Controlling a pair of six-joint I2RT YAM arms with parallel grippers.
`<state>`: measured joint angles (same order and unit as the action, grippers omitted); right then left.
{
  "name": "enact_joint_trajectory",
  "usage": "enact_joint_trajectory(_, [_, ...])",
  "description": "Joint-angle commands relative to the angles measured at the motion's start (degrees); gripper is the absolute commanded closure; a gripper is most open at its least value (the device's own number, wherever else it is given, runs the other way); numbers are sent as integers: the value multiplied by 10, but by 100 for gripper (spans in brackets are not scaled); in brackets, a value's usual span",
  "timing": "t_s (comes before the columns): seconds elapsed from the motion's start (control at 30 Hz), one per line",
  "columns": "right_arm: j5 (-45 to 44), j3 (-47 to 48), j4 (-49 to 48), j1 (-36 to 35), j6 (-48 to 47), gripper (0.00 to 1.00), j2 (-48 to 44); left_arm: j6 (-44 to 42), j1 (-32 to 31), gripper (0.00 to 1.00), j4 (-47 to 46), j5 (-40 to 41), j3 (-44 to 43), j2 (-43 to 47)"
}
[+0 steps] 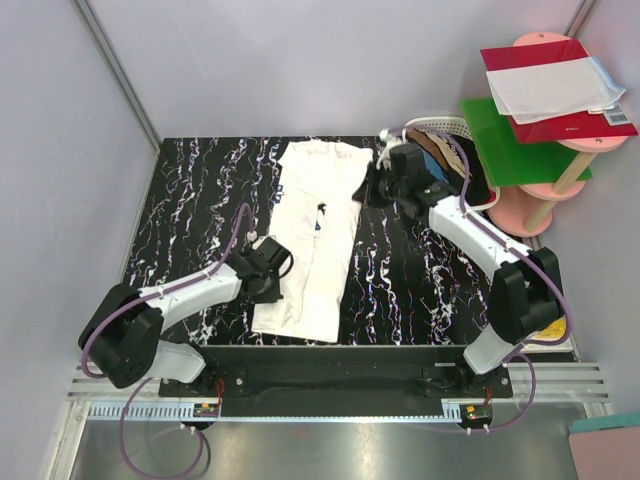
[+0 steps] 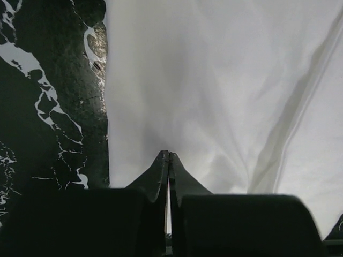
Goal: Fold and stack the t-shirts
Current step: Fold the tshirt
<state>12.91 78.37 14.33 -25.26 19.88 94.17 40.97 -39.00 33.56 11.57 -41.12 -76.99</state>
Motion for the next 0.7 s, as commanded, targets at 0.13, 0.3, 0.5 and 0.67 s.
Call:
enact_joint_trajectory(0.13, [69, -183, -39, -41, 88, 100, -35, 38, -53, 100, -80, -66, 26, -75])
enact_joint_trajectory(0.3, [71, -240, -68, -55, 115, 100, -55, 74, -121, 100, -104, -81, 16, -124])
enact_joint_trajectory(0.5, [45, -294, -76, -61, 119, 82, -142, 91, -129, 74, -93, -40, 38, -64])
enact_joint_trajectory(0.67, [10, -336, -74, -61, 131, 35, -280, 77, -135, 1, -75, -6, 59, 71])
